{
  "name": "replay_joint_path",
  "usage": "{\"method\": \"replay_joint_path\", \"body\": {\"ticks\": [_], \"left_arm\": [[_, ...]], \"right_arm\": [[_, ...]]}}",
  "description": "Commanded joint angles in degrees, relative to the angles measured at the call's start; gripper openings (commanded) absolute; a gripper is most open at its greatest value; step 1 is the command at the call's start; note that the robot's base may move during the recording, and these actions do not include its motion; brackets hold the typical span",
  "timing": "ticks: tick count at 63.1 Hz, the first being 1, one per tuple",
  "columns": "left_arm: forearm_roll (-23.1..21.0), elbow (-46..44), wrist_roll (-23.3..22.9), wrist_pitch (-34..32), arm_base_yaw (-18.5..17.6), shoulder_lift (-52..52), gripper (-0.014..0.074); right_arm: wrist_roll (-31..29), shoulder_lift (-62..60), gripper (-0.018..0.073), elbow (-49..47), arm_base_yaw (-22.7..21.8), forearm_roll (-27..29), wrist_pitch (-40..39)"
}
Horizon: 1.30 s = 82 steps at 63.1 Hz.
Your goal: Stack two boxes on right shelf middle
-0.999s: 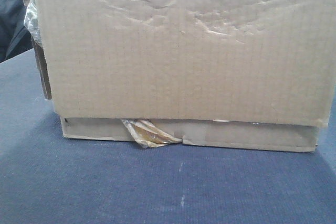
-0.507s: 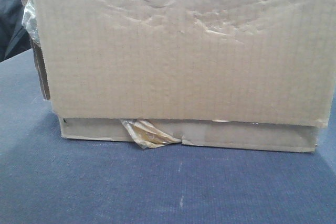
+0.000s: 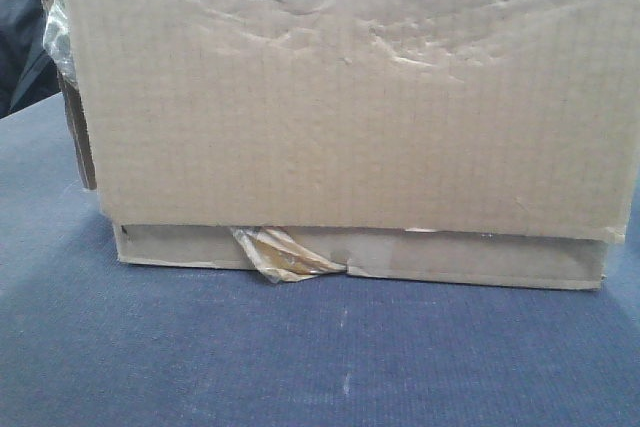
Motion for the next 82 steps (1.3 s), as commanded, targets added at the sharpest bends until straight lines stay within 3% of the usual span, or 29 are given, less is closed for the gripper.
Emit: {"method": "replay_joint_path", "body": {"ticks": [1, 10, 13, 14, 29, 46, 71, 82], "left_arm": [[-0.5, 0.0, -1.0, -0.4, -0.3, 0.4, 0.0414], [-0.5, 0.0, -2.5, -0.4, -0.3, 0.4, 0.0075], [-0.5, 0.0, -2.5, -0.4, -0.3, 0.4, -0.0099], [-0.5, 0.0, -2.5, -0.4, -0.3, 0.4, -0.0109], [-0.5, 0.0, -3.9, -0.4, -0.3, -0.4, -0.0111], [-0.5, -0.7, -4.0, -0.4, -0.3, -8.1, -0.0111], [-1.1, -18.2, -4.0, -0.4, -0.3, -15.5, -0.0111], [-1.9, -20.3, -4.0, -0.4, -0.3, -15.5, -0.0111]], "right_arm": [[-0.2, 0.3, 0.026, -0.7, 0.1, -0.3, -0.2], [-0.2, 0.6, -0.0084, -0.7, 0.1, -0.3, -0.2], [-0.2, 0.6, -0.0172, -0.7, 0.1, -0.3, -0.2], [0.1, 0.6, -0.0165, -0.7, 0.1, -0.3, -0.2], [1.6, 0.0, -0.0151, -0.8, 0.1, -0.5, -0.2], [1.6, -5.8, -0.0151, -4.5, 0.1, -0.5, -0.2], [1.6, -12.8, -0.0151, -20.4, 0.1, -0.5, 0.3], [1.6, -13.4, -0.0151, -22.9, 0.1, -0.5, 0.4]]}}
